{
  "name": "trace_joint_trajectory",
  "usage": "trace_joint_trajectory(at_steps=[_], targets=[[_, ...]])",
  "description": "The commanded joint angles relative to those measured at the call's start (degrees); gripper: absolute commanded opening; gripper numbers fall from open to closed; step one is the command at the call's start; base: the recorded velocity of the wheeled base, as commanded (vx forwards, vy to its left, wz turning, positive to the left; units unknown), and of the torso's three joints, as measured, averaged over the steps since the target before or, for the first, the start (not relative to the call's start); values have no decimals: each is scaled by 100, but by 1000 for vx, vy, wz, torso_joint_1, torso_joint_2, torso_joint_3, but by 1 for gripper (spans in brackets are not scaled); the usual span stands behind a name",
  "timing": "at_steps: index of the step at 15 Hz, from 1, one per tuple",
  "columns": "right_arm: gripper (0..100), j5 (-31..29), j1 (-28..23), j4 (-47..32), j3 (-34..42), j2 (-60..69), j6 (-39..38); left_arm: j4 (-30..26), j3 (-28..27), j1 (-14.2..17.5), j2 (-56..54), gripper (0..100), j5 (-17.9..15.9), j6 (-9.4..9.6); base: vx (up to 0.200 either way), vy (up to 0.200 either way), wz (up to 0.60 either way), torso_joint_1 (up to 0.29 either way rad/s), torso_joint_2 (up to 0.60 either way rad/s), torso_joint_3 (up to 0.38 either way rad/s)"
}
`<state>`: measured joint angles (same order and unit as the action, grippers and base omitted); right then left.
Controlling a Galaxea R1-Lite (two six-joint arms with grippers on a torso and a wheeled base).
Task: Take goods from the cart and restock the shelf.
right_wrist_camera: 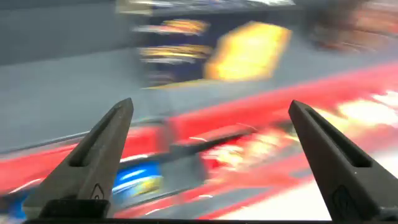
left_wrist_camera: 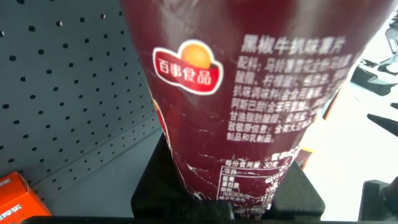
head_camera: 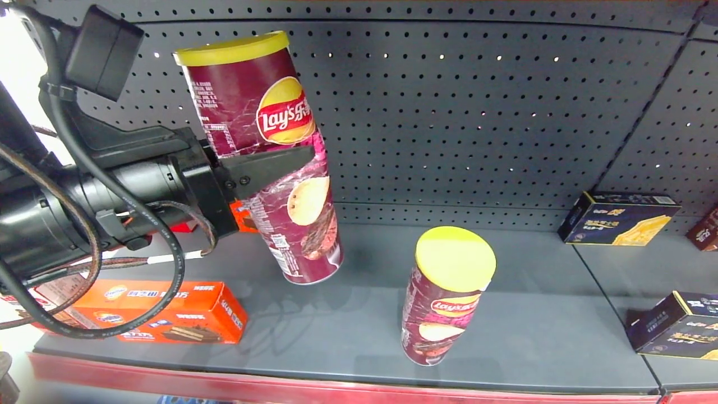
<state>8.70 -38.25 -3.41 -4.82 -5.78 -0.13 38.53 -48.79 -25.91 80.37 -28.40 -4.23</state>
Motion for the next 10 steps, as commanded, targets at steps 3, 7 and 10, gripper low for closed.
trace_joint_trajectory(at_steps=[3, 7, 10], targets=[[100, -730, -446, 95, 227, 578, 13, 5, -17, -2, -57, 0, 10, 1, 0, 0, 0, 0, 0, 0], [100, -914, -1808, 104, 227, 578, -4, 23, -26, -2, -57, 0, 10, 1, 0, 0, 0, 0, 0, 0], [100, -1125, -1826, 104, 227, 578, 5, 23, 27, 7, -74, 0, 10, 1, 0, 0, 0, 0, 0, 0]])
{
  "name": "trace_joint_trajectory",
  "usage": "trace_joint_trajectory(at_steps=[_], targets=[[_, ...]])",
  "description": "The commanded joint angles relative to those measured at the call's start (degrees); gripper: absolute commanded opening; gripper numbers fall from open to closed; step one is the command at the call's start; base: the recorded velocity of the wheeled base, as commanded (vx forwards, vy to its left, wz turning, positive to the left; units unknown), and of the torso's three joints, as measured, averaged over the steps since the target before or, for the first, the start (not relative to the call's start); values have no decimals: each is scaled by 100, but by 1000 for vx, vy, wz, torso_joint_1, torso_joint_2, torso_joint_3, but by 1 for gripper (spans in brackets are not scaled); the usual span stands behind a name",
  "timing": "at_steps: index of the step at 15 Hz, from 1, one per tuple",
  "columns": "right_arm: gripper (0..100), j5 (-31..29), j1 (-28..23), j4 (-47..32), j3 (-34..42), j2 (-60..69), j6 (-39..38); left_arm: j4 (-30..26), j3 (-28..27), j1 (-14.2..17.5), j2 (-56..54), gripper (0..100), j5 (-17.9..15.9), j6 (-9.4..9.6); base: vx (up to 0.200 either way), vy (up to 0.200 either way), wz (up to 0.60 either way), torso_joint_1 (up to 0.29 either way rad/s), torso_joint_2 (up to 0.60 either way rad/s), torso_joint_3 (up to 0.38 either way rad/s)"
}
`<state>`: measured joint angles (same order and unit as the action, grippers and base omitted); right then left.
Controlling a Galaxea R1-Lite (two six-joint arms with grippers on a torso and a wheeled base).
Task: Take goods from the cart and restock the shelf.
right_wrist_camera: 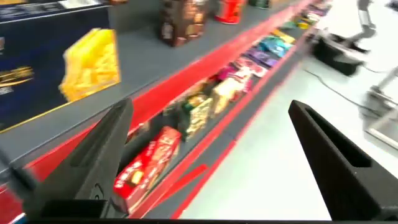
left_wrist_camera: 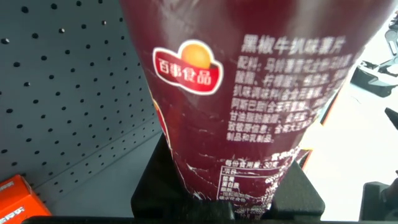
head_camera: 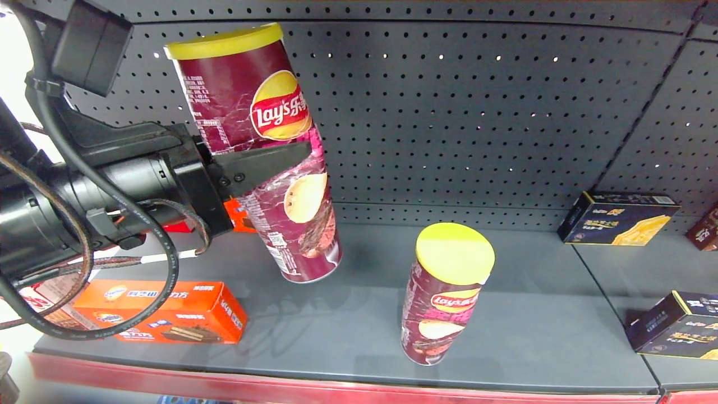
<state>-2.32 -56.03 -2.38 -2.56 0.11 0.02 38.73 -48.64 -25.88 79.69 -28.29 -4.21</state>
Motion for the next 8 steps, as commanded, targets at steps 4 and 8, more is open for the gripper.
trace_joint_trajectory(at_steps=[4, 8], targets=[[100, 601, 1085, -17, 1, -661, 745, 29, 21, -5, -50, 0, -9, -1, 0, 0, 0, 0, 0, 0], [100, 689, 4047, 9, 10, -433, 393, 29, 30, -31, -50, 0, -9, -1, 0, 0, 0, 0, 0, 0]])
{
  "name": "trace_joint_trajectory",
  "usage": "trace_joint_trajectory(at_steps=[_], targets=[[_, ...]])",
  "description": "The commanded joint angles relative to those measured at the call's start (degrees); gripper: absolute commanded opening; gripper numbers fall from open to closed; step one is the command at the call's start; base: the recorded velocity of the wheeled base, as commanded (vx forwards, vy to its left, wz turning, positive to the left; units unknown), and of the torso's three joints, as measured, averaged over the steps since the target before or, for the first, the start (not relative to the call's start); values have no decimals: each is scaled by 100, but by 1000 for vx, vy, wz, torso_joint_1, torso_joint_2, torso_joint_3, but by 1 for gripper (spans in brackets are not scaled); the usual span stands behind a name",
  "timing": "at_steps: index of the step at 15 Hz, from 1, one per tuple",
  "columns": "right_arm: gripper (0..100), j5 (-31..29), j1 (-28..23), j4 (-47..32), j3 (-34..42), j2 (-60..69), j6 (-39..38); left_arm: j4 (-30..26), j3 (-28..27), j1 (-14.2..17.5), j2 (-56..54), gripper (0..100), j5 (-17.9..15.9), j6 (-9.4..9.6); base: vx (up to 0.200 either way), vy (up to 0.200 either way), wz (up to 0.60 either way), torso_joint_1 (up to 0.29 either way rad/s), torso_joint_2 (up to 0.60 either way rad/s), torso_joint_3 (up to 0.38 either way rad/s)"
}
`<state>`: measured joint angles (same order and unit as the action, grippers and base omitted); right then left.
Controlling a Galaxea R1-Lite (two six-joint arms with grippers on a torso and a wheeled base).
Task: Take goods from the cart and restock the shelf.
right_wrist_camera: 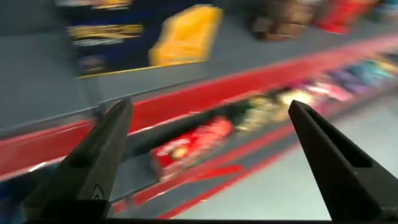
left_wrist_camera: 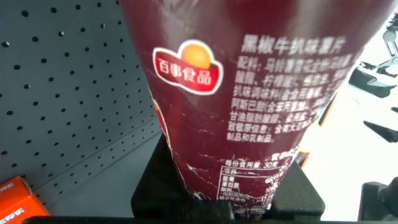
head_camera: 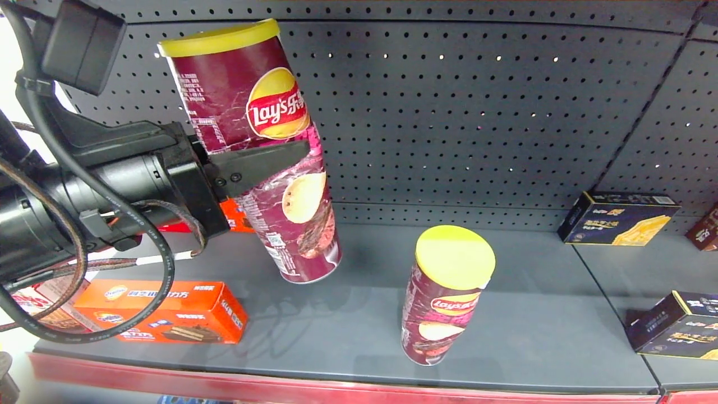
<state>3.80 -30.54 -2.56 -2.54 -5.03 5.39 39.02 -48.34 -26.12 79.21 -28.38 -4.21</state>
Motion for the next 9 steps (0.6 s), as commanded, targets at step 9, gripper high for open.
trace_joint_trajectory(at_steps=[9], targets=[[100, 156, 707, 274, 104, 503, -539, -9, 246, 11, -169, 0, 43, 7, 0, 0, 0, 0, 0, 0]])
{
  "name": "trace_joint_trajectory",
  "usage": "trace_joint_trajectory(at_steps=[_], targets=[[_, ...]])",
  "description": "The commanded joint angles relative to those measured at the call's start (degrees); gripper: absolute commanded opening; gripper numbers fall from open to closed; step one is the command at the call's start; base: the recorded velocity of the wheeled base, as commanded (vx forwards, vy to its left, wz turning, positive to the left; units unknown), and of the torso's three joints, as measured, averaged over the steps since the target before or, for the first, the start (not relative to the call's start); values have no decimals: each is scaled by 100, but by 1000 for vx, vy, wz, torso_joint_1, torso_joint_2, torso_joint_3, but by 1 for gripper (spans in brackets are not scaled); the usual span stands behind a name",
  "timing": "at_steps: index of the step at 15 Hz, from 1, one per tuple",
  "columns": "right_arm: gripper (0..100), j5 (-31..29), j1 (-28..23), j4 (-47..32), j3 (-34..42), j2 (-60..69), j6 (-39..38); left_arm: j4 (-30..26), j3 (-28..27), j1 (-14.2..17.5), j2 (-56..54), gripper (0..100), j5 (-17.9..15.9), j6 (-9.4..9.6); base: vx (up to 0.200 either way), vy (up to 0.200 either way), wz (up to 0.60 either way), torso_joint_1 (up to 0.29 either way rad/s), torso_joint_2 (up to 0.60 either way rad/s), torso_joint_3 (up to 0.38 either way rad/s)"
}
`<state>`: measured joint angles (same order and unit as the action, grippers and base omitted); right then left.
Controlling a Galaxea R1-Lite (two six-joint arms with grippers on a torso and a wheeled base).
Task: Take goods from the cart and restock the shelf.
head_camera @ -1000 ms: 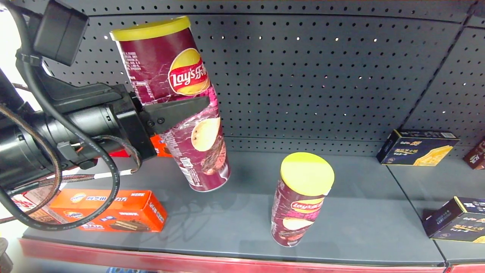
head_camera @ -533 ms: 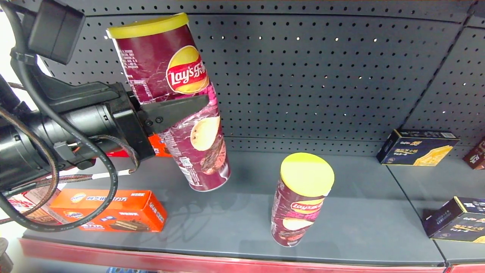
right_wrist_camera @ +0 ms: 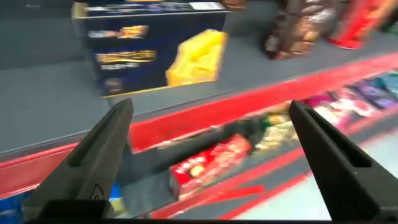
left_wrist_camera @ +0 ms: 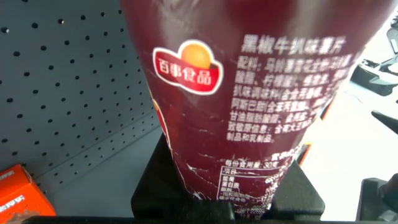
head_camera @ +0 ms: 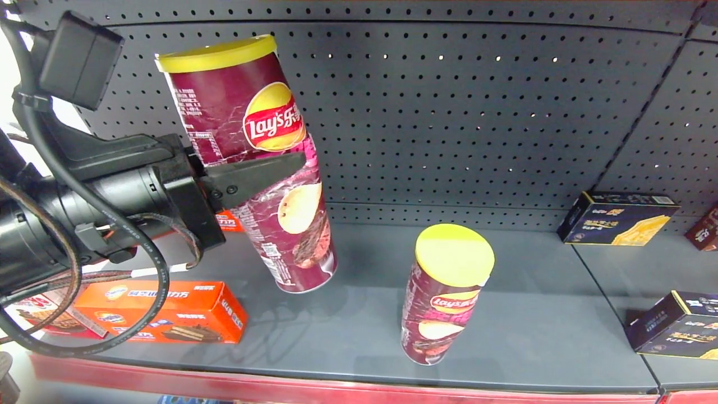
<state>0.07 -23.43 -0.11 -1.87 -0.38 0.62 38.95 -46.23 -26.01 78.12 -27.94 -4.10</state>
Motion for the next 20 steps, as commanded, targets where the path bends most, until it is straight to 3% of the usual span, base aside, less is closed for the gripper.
trace_joint_trajectory(at_steps=[1, 4, 6, 7, 9, 12, 20], targets=[[100, 907, -4, -7, 28, 38, -115, -1, 52, 0, -77, 0, 8, -3, 0, 0, 0, 0, 0, 0], [100, -403, -663, 29, 46, -120, -238, -19, 79, 9, -113, 0, 8, -3, 0, 0, 0, 0, 0, 0], [100, 1021, -505, 29, 37, 38, 158, -19, 61, 0, -95, 0, -10, -3, 0, 0, 0, 0, 0, 0], [100, 1030, -549, -33, 11, 38, 149, -19, 61, 0, -95, 0, -10, -3, 0, 0, 0, 0, 0, 0], [100, -297, -1471, -24, 20, 29, -203, -10, 61, 9, -95, 0, -10, -3, 0, 0, 0, 0, 0, 0], [100, 221, -1586, -42, 11, 38, 96, -1, 79, 0, -95, 0, -18, -3, 0, 0, 0, 0, 0, 0], [100, 168, -1577, -24, 20, 38, -150, 16, 193, -9, -95, 0, -27, 14, 0, 0, 0, 0, 0, 0]])
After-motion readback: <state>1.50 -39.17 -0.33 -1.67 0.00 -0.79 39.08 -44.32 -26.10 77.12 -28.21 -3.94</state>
